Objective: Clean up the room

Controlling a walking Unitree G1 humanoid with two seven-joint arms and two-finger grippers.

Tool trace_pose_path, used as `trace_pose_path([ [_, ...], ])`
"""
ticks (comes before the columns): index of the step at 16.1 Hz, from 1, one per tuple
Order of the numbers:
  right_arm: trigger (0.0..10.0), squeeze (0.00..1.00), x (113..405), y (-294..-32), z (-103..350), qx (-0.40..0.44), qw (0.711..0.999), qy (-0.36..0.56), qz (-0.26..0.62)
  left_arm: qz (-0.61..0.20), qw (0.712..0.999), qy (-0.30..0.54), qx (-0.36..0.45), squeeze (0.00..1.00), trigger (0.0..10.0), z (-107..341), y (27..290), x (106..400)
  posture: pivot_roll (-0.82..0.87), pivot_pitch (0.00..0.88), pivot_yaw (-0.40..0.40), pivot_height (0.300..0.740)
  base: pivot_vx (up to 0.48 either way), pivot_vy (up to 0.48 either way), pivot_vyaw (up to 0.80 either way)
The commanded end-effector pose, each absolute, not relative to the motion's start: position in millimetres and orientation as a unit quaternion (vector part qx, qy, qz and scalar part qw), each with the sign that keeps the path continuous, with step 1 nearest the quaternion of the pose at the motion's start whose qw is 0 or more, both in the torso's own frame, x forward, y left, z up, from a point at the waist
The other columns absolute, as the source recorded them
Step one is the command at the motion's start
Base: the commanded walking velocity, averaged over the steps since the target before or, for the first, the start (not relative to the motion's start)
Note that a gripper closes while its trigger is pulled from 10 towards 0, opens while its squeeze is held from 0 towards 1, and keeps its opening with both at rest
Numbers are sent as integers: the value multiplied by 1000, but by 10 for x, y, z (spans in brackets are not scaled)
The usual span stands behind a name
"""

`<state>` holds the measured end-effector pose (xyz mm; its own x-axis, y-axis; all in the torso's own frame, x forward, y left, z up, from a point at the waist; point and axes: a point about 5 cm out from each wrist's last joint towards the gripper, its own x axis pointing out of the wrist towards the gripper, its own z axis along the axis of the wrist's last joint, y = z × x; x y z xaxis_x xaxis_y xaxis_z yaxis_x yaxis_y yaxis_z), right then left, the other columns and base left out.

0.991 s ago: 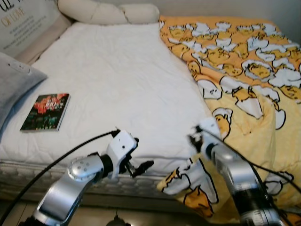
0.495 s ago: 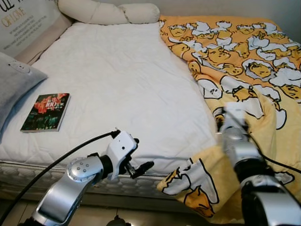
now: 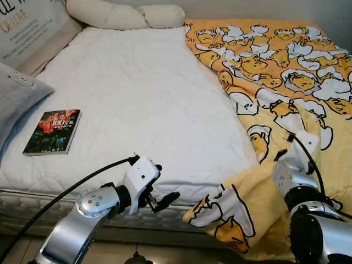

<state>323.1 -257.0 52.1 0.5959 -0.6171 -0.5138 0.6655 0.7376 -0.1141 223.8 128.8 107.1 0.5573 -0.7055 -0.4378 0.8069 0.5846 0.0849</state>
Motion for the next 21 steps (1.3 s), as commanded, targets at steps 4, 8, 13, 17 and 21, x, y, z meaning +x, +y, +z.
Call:
trace_pose_path([
  [4, 3647, 0, 3200, -2515, 404, 117, 896, 280, -324, -435, 871, 176, 146, 706, 10000, 1111, 1295, 2265, 85, 0, 32, 740, 0, 0, 0],
  [8, 0, 0, 3213, -2539, 418, 142, 898, 268, -319, -436, 871, 175, 145, 710, 10000, 1117, 1306, 2264, 83, 0, 32, 740, 0, 0, 0],
  [13, 0, 0, 3216, -2552, 424, 140, 900, 264, -318, -437, 871, 173, 143, 710, 10000, 1119, 1289, 2273, 84, 0, 28, 740, 0, 0, 0],
  [17, 0, 0, 3211, -2525, 406, 131, 902, 267, -313, -435, 872, 173, 145, 710, 10000, 1117, 1293, 2283, 85, 0, 24, 740, 0, 0, 0],
  [21, 0, 0, 3209, -2494, 392, 116, 905, 270, -307, -433, 873, 171, 145, 706, 10000, 1118, 1288, 2294, 81, 0, 23, 740, 0, 0, 0],
])
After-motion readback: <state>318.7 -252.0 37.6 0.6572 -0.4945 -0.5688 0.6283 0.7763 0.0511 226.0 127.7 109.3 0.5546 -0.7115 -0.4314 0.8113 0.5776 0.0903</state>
